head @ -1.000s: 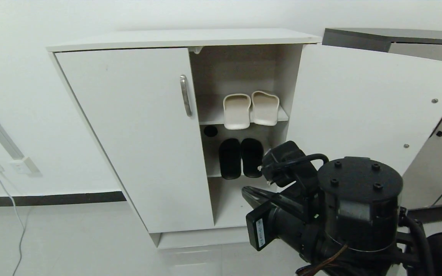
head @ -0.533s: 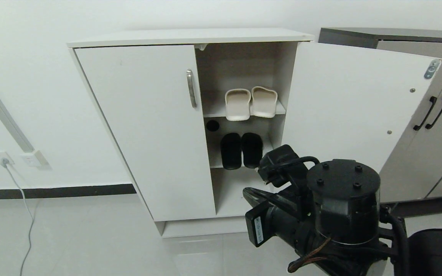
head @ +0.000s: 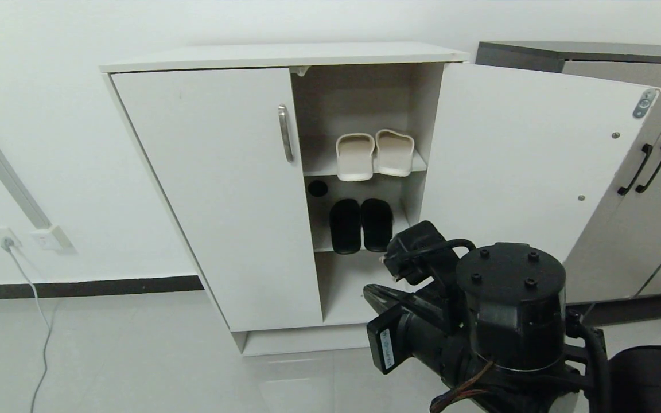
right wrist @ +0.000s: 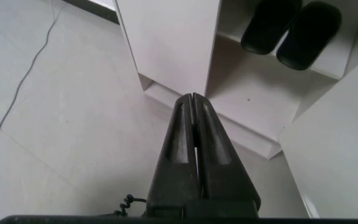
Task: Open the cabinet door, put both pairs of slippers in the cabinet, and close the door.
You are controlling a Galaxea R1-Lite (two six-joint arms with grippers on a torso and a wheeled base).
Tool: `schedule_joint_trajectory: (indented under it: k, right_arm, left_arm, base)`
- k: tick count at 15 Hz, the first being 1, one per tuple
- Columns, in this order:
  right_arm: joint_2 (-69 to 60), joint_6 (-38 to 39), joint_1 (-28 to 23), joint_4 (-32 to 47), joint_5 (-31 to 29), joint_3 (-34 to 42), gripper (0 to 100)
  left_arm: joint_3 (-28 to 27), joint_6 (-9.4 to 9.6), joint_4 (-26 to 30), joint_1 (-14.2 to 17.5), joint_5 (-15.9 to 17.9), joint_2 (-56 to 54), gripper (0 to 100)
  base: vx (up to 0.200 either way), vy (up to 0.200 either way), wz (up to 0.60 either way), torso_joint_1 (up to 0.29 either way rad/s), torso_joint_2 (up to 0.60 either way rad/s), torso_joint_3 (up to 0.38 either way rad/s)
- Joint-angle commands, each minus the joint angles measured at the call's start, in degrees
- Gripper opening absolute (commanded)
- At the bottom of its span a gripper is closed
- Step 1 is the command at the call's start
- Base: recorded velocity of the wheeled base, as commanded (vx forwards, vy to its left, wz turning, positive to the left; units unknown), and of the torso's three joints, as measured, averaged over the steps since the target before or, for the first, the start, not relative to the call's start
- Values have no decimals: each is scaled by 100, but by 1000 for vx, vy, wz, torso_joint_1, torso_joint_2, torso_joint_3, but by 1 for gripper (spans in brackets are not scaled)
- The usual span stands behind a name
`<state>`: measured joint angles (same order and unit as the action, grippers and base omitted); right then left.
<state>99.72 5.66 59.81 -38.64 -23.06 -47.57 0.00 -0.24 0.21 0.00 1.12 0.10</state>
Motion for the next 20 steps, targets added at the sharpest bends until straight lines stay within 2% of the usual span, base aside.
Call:
schedule_joint_trajectory:
  k: [1, 4, 8, 20]
  right_arm:
    - [12, -3, 5, -3, -5, -7, 0]
    - [12, -3, 5, -3, -5, 2, 0]
    - [12, -3, 5, -3, -5, 2, 0]
    - [12, -3, -4, -3, -23, 11, 0]
  left_arm:
    - [0, -2, -3, 0, 2, -1, 0]
    - [0, -2, -3, 0, 2, -1, 0]
    - [0, -2, -3, 0, 2, -1, 0]
    - [0, 7, -12, 0, 11, -1, 0]
  base:
    - [0, 0, 0, -2, -188, -212]
    - [0, 0, 0, 15, -220, -341]
    - [0, 0, 0, 51, -530, -360]
    - [0, 0, 0, 150, -476, -331]
